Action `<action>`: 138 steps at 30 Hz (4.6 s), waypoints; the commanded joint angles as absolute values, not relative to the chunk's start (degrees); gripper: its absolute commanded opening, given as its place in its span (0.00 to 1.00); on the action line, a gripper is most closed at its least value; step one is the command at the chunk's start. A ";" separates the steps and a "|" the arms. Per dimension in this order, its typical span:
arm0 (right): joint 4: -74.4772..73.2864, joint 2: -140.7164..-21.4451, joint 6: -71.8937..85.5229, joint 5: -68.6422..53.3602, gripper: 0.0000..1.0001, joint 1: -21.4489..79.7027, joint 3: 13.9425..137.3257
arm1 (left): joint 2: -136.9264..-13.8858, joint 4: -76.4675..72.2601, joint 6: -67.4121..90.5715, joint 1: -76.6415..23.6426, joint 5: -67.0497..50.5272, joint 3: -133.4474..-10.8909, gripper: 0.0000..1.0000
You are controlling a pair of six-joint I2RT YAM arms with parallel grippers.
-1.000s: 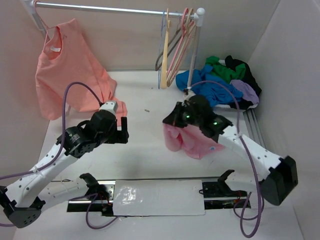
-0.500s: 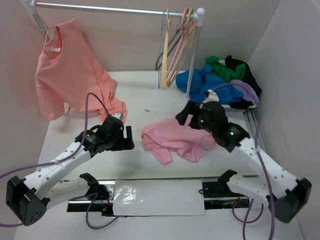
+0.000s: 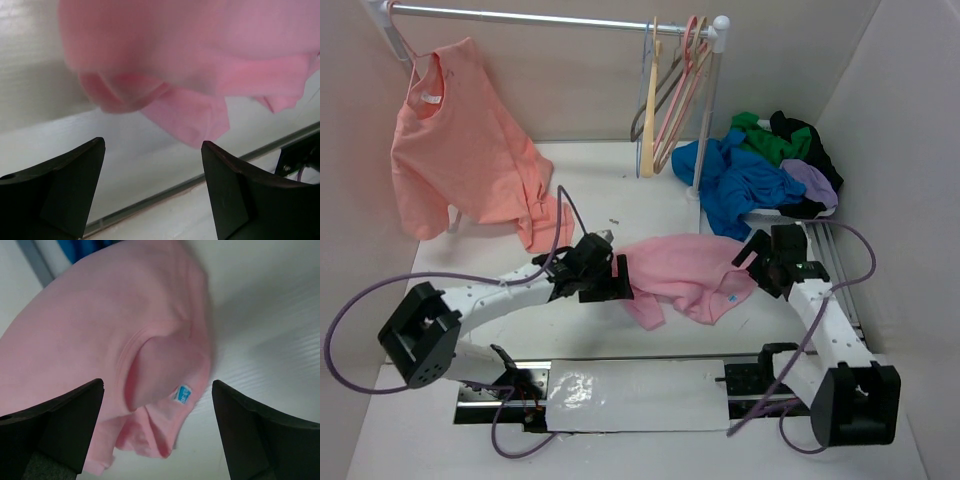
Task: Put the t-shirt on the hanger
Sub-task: Move the tshirt to the center of the board
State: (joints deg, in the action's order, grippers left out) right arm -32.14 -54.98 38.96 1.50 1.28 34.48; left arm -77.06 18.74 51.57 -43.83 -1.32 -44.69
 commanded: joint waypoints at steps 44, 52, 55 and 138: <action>-23.38 -76.98 54.31 19.76 0.00 57.56 54.23 | -75.61 41.93 28.90 -18.28 9.23 -70.91 0.84; -19.60 -76.21 54.84 17.50 0.00 55.30 51.24 | -54.59 36.57 43.05 -23.01 4.31 -42.21 0.80; -20.74 -74.54 54.84 18.27 0.00 55.28 51.24 | -55.09 34.37 44.30 -23.03 0.81 -41.04 0.79; -17.74 -90.24 55.88 15.29 0.29 62.92 55.10 | -77.07 49.48 34.88 -19.95 20.66 -70.93 0.83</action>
